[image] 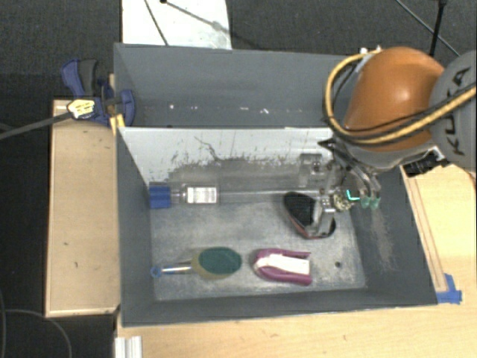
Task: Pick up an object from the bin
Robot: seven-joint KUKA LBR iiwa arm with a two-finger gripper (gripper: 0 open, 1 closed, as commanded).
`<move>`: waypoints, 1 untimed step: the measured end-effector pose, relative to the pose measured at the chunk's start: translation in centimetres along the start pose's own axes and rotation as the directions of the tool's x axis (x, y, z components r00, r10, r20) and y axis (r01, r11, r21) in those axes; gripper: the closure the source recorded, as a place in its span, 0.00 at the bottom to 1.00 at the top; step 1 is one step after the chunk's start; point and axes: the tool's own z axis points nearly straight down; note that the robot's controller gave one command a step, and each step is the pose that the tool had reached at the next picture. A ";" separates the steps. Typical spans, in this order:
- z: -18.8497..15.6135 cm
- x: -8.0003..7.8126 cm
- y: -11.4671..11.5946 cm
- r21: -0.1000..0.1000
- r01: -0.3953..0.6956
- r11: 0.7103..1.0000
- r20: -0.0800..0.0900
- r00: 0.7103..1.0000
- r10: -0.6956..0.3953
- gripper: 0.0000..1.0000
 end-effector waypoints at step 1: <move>7.0 1.0 -10.2 0.003 -0.066 0.998 0.001 0.998 0.066 0.00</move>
Offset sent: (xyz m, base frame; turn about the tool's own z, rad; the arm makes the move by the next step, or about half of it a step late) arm -0.0079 -0.0966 -0.0674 0.0573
